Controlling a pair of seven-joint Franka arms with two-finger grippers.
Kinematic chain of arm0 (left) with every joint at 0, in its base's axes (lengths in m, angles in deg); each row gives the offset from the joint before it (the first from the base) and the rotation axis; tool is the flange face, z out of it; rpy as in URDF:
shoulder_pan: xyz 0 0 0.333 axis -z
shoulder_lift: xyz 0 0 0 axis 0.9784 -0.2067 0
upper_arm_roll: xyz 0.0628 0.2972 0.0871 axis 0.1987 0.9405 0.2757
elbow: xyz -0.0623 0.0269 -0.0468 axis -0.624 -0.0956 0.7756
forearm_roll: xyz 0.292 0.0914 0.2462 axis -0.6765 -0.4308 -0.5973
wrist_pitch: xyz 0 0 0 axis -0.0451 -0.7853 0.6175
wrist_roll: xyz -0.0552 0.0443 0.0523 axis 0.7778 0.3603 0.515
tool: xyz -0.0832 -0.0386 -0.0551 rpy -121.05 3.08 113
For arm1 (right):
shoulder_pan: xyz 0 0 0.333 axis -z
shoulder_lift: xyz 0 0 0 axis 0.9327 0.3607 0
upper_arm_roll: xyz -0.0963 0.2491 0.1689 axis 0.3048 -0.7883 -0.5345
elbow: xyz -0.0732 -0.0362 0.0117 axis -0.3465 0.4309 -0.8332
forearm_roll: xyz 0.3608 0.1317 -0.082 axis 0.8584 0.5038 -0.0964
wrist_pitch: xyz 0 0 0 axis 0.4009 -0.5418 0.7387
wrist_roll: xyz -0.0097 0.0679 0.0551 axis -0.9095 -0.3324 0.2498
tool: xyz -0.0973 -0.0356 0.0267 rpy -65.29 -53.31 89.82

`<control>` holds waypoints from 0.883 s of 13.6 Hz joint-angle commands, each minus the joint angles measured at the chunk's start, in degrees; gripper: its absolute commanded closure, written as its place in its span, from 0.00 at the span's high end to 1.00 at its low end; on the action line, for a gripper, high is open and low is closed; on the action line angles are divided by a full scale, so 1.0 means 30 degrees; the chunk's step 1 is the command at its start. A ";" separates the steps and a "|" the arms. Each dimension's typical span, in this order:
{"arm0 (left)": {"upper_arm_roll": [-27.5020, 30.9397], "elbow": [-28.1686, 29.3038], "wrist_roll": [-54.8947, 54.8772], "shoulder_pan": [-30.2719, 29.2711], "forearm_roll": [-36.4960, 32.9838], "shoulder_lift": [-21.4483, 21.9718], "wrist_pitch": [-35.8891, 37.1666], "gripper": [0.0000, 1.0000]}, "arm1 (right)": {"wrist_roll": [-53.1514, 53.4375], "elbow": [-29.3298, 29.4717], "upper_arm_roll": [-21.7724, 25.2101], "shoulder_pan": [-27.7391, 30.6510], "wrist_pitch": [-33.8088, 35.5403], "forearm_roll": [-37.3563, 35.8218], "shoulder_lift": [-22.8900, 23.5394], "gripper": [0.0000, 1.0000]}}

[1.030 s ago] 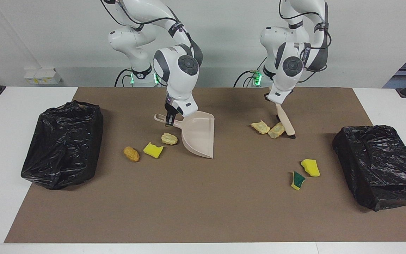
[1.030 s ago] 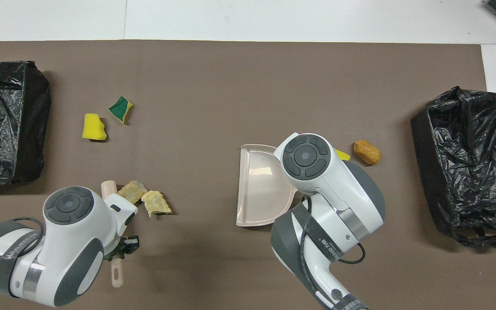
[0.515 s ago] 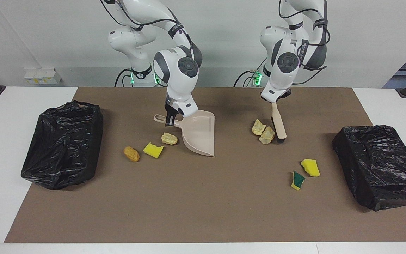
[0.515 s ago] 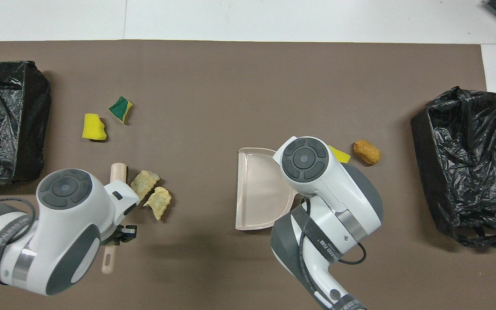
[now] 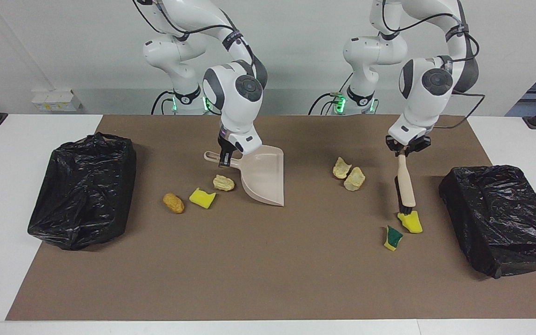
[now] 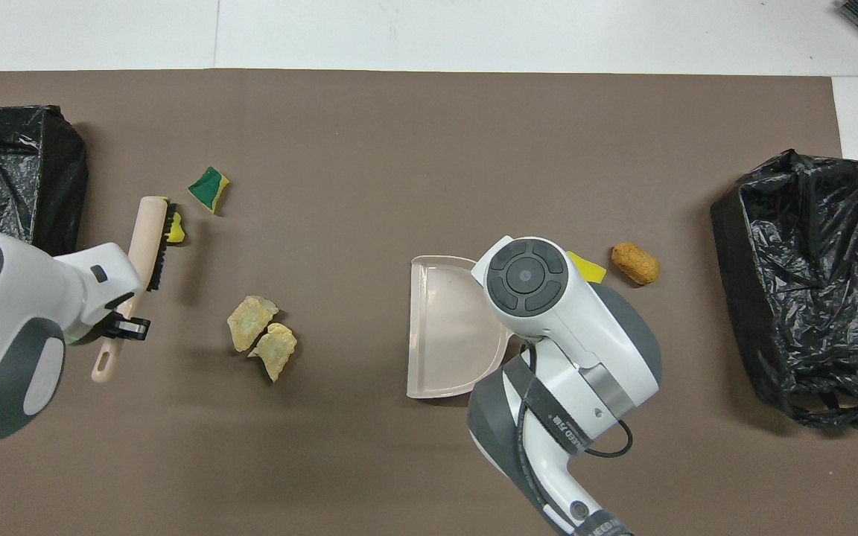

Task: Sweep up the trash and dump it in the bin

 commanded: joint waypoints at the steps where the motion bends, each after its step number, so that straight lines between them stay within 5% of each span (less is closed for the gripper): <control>1: -0.0232 -0.4720 -0.2628 -0.0660 -0.0956 -0.4115 -0.0284 0.00 | -0.0521 -0.0597 -0.0204 0.0031 -0.0509 0.0024 -0.0448 0.00; 6: -0.0232 -0.8128 -0.6155 -0.1831 -0.1076 -0.7669 -0.1461 0.00 | -0.0198 -0.0597 -0.0204 0.0059 -0.0538 0.0053 -0.0448 0.00; 12: -0.0261 -0.7581 -0.6743 -0.1368 -0.0959 -0.7208 0.1613 0.00 | -0.0169 -0.0597 -0.0204 0.0059 -0.0538 0.0053 -0.0448 0.00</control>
